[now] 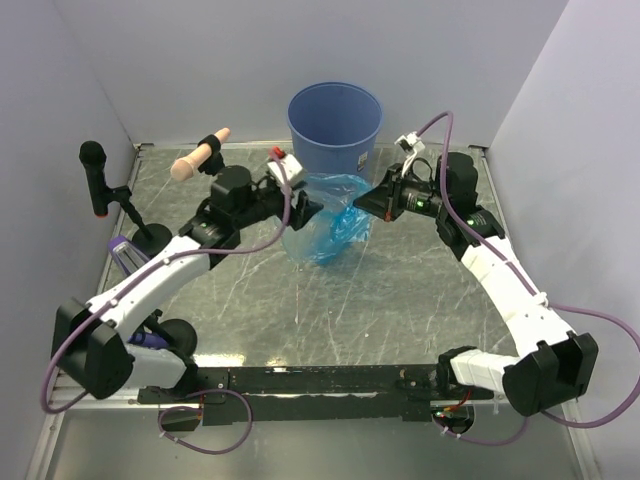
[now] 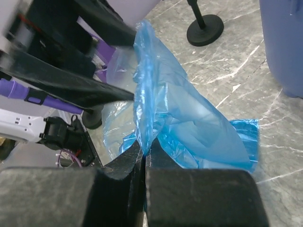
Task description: Put the trash bags into the trash bin
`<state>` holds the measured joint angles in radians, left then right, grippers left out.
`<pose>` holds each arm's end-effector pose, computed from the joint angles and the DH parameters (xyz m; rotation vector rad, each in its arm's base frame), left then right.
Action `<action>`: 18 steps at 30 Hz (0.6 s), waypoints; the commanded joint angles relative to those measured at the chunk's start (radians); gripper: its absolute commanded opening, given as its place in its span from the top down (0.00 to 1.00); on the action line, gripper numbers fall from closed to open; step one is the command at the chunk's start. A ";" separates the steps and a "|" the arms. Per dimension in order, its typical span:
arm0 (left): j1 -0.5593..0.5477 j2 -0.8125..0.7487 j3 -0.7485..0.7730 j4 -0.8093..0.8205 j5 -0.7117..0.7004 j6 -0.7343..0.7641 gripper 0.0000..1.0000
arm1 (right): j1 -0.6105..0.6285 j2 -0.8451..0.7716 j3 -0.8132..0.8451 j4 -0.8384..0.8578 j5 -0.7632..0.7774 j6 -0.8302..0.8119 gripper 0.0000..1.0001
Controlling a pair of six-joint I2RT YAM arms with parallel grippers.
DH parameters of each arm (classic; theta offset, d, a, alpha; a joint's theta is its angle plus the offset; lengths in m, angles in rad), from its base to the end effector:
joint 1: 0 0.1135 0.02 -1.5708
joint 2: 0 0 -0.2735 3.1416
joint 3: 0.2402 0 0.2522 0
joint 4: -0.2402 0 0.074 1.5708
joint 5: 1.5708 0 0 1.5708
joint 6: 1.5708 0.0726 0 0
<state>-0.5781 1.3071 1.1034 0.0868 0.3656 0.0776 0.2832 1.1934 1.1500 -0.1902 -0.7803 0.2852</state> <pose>0.2719 -0.2084 0.3702 0.8138 1.5227 -0.6804 0.2630 0.1297 0.3880 -0.5768 1.7817 1.0976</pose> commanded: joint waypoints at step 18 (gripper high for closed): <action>-0.031 0.038 0.179 -0.116 -0.289 0.050 0.99 | -0.128 -0.166 -0.033 -0.410 0.444 -0.362 1.00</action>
<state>-0.6113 1.4021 1.2572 -0.0265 0.1310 0.1669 0.1852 1.0458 1.0966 -0.5327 -0.4686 0.0235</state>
